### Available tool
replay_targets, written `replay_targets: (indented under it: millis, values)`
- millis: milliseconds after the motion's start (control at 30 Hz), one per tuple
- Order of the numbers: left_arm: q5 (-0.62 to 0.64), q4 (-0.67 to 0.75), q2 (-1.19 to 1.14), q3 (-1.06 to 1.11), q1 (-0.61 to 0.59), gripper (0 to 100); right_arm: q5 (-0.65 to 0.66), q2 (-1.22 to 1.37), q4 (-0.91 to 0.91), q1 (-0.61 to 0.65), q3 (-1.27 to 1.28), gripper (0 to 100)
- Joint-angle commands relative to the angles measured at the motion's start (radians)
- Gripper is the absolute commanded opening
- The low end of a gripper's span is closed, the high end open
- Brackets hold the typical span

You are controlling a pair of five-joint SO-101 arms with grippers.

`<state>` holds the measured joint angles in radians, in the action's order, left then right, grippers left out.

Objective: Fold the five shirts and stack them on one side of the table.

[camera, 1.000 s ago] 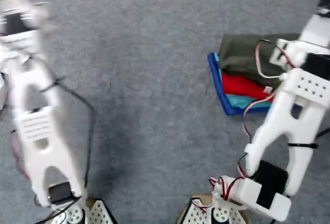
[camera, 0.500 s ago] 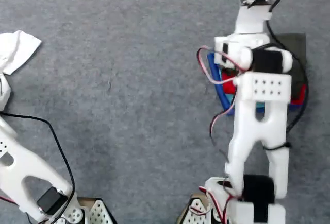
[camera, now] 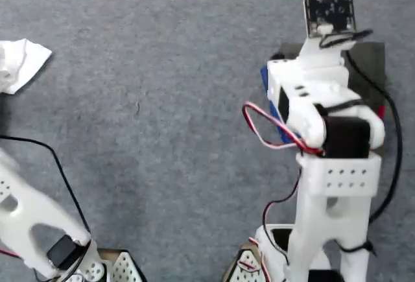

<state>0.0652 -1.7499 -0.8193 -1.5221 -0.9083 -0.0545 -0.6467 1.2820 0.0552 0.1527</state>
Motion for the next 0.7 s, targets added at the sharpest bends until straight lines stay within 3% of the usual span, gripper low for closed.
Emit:
replay_targets:
  millis: [0,133,267,433,567,667]
  values:
    - [-0.006,-0.015,0.277,0.1,0.046,2,0.011,-0.047,-0.005,0.013,0.03,24.9]
    - [-0.023,-0.015,0.601,0.569,0.144,2,0.011,-0.047,-0.005,0.013,0.036,24.9]
    - [-0.098,0.0,1.004,1.255,0.379,2,0.011,-0.051,-0.005,0.013,0.031,24.9]
    - [-0.146,0.227,1.455,1.999,0.71,2,0.011,-0.053,0.003,0.013,0.033,24.9]
    - [-0.324,0.249,1.773,2.246,0.971,3,0.092,-0.05,0.029,0.013,0.036,24.9]
    - [-0.213,0.253,1.954,2.256,0.939,18,0.11,-0.048,0.031,0.013,0.039,24.9]
